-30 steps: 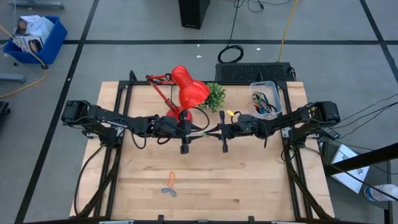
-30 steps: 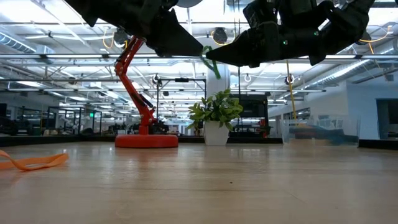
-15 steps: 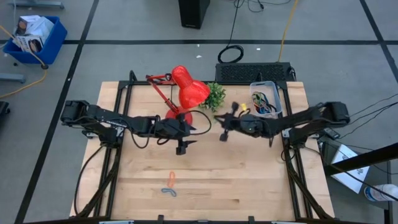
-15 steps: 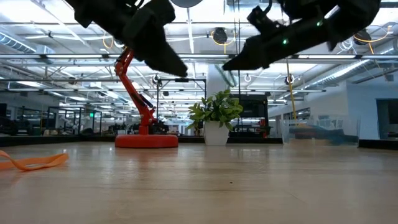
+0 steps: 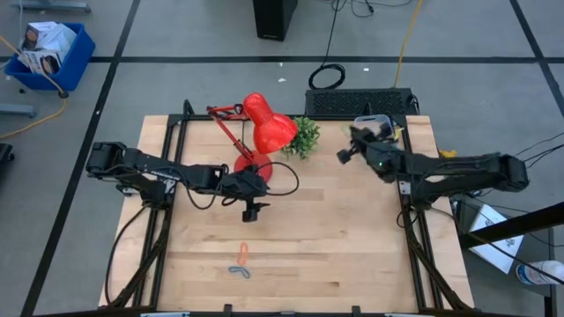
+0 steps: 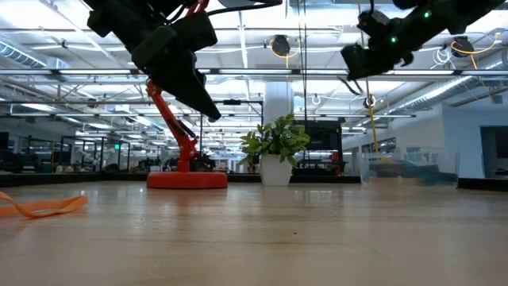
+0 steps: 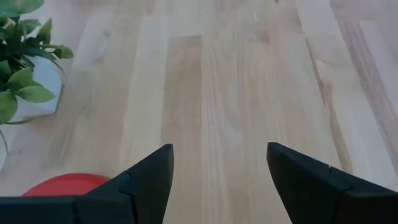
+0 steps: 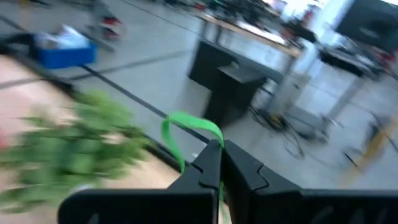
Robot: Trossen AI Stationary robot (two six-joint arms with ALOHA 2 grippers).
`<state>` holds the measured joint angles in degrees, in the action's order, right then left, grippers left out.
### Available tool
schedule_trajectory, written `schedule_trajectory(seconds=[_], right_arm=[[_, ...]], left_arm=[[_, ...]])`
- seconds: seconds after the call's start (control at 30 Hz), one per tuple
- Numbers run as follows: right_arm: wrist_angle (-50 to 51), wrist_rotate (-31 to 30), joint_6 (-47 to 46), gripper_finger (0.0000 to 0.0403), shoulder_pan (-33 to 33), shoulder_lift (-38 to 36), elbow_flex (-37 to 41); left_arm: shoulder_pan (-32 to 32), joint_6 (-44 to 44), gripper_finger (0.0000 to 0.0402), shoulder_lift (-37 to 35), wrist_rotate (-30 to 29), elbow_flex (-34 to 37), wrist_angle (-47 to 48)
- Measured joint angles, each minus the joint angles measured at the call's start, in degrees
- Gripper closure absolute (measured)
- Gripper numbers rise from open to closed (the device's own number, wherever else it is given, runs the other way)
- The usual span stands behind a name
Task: Pick and place rubber bands into bin
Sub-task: Put the green rubber band into the transparent bin
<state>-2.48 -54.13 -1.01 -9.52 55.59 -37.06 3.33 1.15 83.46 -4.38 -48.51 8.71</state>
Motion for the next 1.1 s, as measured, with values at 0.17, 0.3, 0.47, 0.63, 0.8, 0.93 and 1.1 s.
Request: schedule_trajectory(seconds=[0.17,0.3,0.47,0.63,0.8,0.93,1.1], right_arm=[[10.5,4.9,-7.7,0.0403,-9.2,-2.3,0.0],[18.3,12.5,-13.3,0.0403,-16.3,-1.8,0.0],[24.6,20.0,-18.4,0.0403,-24.2,-0.4,0.0],[28.9,26.9,-19.9,0.0403,-30.2,1.7,0.0],[31.2,29.4,-19.7,0.0403,-33.7,4.3,0.0],[32.5,35.2,-20.9,0.0402,-35.5,6.1,0.0],[32.7,35.3,-20.4,0.0401,-36.3,7.6,0.0]], left_arm=[[0.0,-0.2,0.014,0.0,0.0,0.0,0.0],[0.0,0.0,0.0138,0.0,-0.1,0.0,0.0],[0.0,0.1,0.0143,0.0,-0.1,0.0,-0.8],[0.0,0.2,0.0144,0.0,-0.1,0.0,-2.0],[0.0,0.2,0.0144,0.0,-0.1,0.0,-2.0],[0.0,0.1,0.0144,0.0,-0.1,0.0,-2.0],[0.0,0.1,0.0144,0.0,-0.1,0.0,-2.0]])
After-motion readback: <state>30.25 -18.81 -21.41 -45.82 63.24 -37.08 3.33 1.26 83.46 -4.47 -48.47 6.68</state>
